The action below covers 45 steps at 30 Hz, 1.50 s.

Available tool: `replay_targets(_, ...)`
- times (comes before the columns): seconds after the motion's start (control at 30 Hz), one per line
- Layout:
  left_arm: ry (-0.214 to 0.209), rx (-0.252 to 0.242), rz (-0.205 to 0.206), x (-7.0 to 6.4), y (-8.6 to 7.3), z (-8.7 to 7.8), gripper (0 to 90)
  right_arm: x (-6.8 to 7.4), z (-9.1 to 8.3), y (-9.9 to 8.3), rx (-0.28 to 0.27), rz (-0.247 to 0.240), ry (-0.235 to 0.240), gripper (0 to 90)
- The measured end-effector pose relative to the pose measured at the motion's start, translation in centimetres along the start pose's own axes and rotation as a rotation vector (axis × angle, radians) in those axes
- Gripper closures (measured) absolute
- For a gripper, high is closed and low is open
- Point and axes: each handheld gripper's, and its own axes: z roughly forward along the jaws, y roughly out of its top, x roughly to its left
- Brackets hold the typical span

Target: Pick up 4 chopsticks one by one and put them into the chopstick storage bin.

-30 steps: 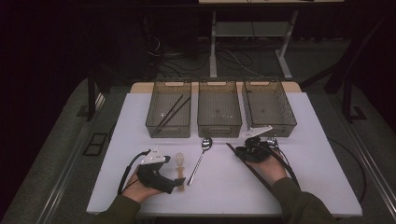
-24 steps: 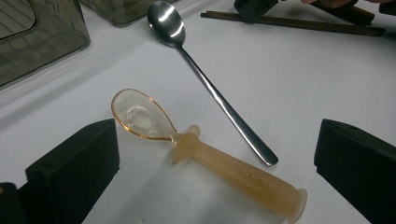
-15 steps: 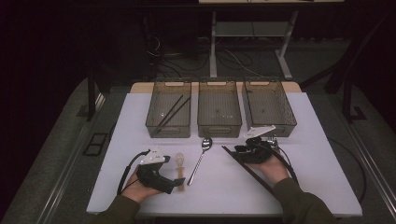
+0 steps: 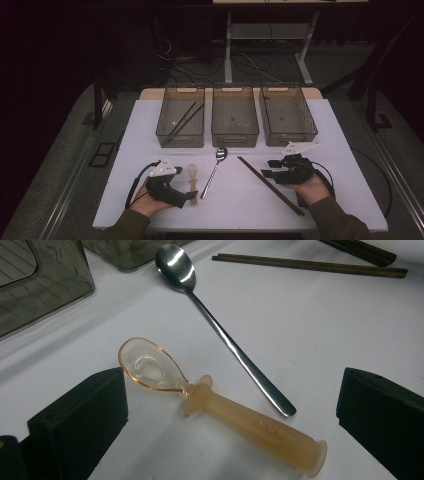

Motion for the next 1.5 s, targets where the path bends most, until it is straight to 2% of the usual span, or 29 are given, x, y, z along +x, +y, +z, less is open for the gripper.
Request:
replay_targets(0.27, -0.001, -0.004, 0.000, 0.0, 0.0, 0.0, 0.0, 0.6, -1.5, -2.4, 0.046, -0.003, 0.005, 63.7)
replay_targets(0.47, 0.000, -0.005, 0.000, -0.1, 0.0, -0.1, 0.0, 1.0, -1.7, -3.8, 0.089, -0.009, -0.006, 70.9)
replay_targets(0.6, 0.000, -0.005, 0.000, -0.1, 0.0, 0.0, 0.0, 1.2, -2.0, -4.4, 0.096, -0.018, -0.010, 75.4)
replay_targets(0.9, -0.006, -0.005, 0.000, -0.2, 0.0, 0.0, 0.0, 0.9, -1.5, -4.5, 0.138, -0.018, -0.026, 78.8)
replay_targets(1.5, -0.008, -0.002, 0.002, -0.2, 0.0, 0.1, 0.0, 0.7, -0.9, -4.7, 0.172, -0.012, -0.026, 81.2)
